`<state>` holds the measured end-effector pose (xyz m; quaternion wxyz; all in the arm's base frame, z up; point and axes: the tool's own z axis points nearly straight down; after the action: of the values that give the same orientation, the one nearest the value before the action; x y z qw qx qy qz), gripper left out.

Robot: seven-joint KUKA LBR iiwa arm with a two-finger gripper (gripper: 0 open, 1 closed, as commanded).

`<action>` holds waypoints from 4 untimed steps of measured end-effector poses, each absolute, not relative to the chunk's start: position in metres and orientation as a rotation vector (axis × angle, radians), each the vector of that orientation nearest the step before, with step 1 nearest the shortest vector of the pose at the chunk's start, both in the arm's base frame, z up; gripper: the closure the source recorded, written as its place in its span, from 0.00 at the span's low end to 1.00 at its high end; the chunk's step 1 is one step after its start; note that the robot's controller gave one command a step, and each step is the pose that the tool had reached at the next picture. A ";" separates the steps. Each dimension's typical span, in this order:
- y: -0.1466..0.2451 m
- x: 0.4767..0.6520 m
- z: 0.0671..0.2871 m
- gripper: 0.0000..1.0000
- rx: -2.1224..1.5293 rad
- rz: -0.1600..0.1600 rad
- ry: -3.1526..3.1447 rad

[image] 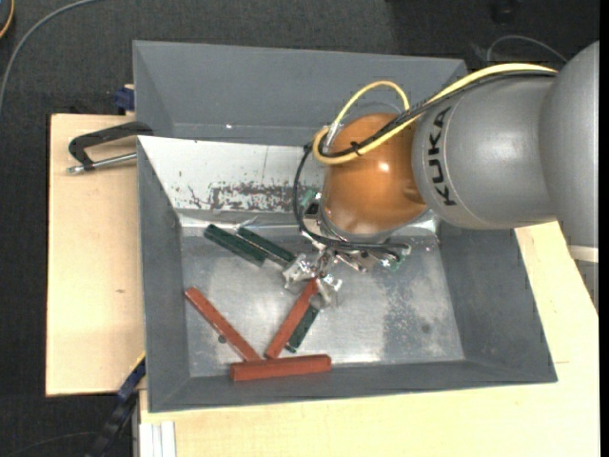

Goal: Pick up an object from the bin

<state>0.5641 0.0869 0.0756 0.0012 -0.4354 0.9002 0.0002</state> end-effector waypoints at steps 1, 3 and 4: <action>0.087 0.564 0.076 1.00 -1.367 0.001 2.826; 0.087 0.564 0.076 1.00 -1.367 0.001 2.826; 0.087 0.564 0.076 1.00 -1.367 0.001 2.826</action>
Offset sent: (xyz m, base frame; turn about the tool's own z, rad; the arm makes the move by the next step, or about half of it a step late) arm 0.0000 0.0000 0.0000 0.0000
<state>0.5641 0.0870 0.0756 0.0012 -0.4354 0.9003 0.0003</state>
